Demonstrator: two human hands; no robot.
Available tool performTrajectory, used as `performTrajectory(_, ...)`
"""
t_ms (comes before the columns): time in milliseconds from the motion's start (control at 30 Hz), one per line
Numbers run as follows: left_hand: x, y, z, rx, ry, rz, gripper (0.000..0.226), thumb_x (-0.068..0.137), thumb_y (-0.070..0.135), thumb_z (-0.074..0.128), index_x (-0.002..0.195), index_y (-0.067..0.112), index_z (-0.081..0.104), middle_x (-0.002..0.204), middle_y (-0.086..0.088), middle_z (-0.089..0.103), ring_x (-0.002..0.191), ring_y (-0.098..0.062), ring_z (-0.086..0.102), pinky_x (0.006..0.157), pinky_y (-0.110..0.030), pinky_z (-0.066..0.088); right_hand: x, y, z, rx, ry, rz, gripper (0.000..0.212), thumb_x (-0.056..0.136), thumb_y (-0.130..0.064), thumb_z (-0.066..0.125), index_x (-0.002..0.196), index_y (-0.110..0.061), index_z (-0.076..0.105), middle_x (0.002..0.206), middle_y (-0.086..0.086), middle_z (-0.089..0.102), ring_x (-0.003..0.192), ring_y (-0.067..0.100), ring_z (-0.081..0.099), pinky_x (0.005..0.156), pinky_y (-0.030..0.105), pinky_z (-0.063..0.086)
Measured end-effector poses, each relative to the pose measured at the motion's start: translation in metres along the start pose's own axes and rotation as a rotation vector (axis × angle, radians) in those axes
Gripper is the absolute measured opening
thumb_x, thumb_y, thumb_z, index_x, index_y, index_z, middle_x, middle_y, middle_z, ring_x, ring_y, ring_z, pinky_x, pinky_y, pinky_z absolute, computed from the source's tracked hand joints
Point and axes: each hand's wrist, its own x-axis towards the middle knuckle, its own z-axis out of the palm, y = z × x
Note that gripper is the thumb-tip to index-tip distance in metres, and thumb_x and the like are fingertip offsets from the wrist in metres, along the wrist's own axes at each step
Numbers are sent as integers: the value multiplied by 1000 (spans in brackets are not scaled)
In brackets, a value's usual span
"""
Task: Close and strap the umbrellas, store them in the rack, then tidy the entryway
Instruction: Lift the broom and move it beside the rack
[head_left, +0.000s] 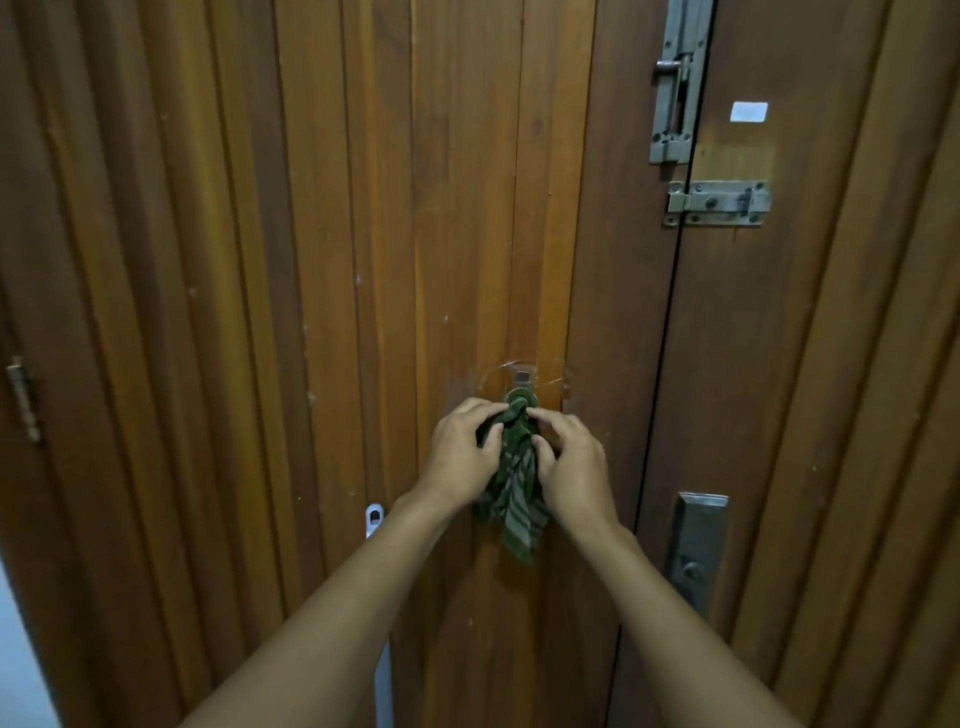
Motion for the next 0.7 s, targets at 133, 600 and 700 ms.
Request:
performTrajectory(133, -4, 1, -14, -24, -157, -62, 35, 96, 17, 57, 131, 17, 61, 130, 4, 60, 122, -13, 53, 105, -27, 43, -6, 4, 2, 5, -4, -11, 34, 98, -12, 55, 130, -24, 61, 123, -7, 61, 113, 11, 58, 95, 22, 47)
performTrajectory(600, -154, -114, -57, -123, -40, -536, 16, 87, 15, 70, 103, 15, 71, 90, -10, 72, 78, -18, 66, 73, -22, 49, -150, 34, 91, -62, -326, 18, 17, 93, -28, 63, 110, -26, 66, 109, -7, 60, 102, 11, 59, 82, 26, 48)
performTrajectory(700, -181, -142, -42, -164, -73, -716, 37, 86, 22, 71, 121, 15, 62, 100, -3, 64, 79, -14, 60, 69, -19, 47, -180, 57, 132, 29, -514, 273, 21, 92, -30, 66, 112, -25, 66, 109, -7, 61, 105, 15, 62, 88, 27, 48)
